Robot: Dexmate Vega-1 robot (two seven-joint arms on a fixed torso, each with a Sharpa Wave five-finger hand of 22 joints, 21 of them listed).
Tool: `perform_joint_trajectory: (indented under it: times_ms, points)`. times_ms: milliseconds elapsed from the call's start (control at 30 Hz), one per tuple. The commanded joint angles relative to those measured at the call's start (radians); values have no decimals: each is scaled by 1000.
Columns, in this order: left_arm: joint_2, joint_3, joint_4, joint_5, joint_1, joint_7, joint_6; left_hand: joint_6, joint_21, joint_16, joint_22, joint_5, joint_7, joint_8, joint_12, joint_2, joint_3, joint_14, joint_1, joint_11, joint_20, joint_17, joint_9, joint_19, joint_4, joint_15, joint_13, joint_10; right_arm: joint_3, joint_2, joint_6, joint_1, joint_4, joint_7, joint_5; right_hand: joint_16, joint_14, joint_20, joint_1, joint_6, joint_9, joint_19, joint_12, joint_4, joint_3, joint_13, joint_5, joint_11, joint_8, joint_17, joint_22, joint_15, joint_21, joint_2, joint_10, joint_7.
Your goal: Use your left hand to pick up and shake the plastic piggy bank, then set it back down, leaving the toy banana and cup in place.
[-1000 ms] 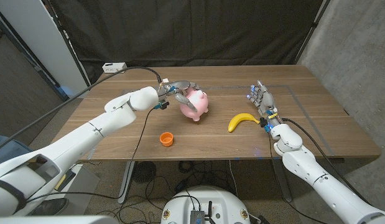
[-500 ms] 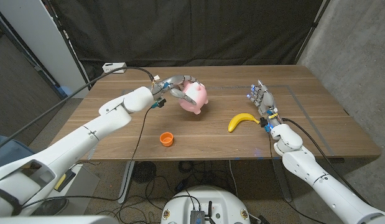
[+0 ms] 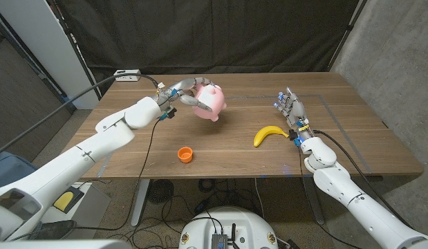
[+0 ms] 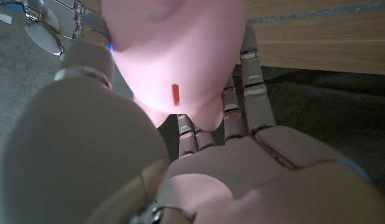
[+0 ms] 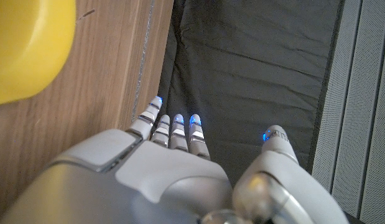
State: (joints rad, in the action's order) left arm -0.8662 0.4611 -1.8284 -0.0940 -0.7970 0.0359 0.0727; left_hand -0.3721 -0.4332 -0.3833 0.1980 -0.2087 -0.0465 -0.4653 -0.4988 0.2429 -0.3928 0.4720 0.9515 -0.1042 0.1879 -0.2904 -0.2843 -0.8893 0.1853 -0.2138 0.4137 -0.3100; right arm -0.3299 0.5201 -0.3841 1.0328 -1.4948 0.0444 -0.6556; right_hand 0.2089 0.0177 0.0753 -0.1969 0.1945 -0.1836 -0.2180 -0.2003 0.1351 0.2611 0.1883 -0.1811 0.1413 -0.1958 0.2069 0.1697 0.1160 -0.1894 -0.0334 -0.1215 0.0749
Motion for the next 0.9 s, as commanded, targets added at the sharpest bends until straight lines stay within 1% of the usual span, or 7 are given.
perform_joint_trajectory:
  times_ms: [33,233,400,667,767,800,900]
  points:
    - [-81,-127,-80,57,-143,-121,11,-215,-12,0,4,-5,144,-7,-4,-393,-105,258,388,122,-157,-1,-64,-104,-17,247,84,-249,-11,-5,-13,-3,-8,-13,7,3,1,2,-12,5,-6,-4,-4,3,1,5,1,-1,0,5,5,5,-6,-3,-7,4]
    - [-86,-152,-81,73,-169,-134,27,-217,-14,1,3,-5,142,-6,-4,-392,-106,260,388,121,-157,-2,-64,-101,-17,247,87,-251,-13,-4,-16,-4,-11,-13,13,3,1,2,-13,5,-6,-5,-4,3,1,5,1,-2,0,6,5,5,-6,-3,-7,4]
    - [-59,-144,-53,75,-164,-146,71,-221,-16,2,3,-4,143,-7,-3,-393,-107,263,388,125,-157,-2,-65,-97,-17,248,90,-253,-14,-4,-16,-1,-14,-9,15,3,1,1,-13,6,-6,-6,-4,4,1,6,1,-2,0,6,5,6,-7,-3,-8,5]
    - [23,-198,32,124,-205,-262,224,-234,-21,-1,3,-3,142,-9,-7,-394,-108,273,387,117,-154,-5,-64,-95,-18,252,94,-268,-8,-2,-25,8,-16,1,22,3,2,0,-14,7,-6,-7,-4,4,1,6,1,-2,0,6,5,5,-7,-3,-9,5]
    - [59,-237,79,198,-228,-279,305,-239,-23,-1,3,-3,143,-10,-8,-394,-109,275,387,116,-155,-5,-63,-98,-18,252,95,-271,-7,-6,-30,8,-12,0,18,3,2,1,-14,7,-6,-7,-4,4,1,6,1,-2,0,6,5,6,-7,-3,-9,6]
    - [82,-263,107,252,-244,-286,360,-239,-25,-2,3,-3,143,-10,-7,-394,-109,277,387,116,-155,-5,-64,-99,-18,253,96,-271,-7,-9,-30,6,-8,-2,15,3,2,1,-14,7,-6,-7,-4,4,0,6,1,-2,0,6,5,5,-7,-3,-10,6]
    - [113,-305,135,314,-275,-294,431,-242,-29,-1,2,-2,142,-9,-7,-394,-109,278,386,112,-157,-6,-64,-103,-19,256,98,-275,-9,-12,-30,1,2,-10,9,4,3,1,-14,7,-6,-7,-4,3,0,6,1,-1,0,6,5,5,-7,-3,-10,5]
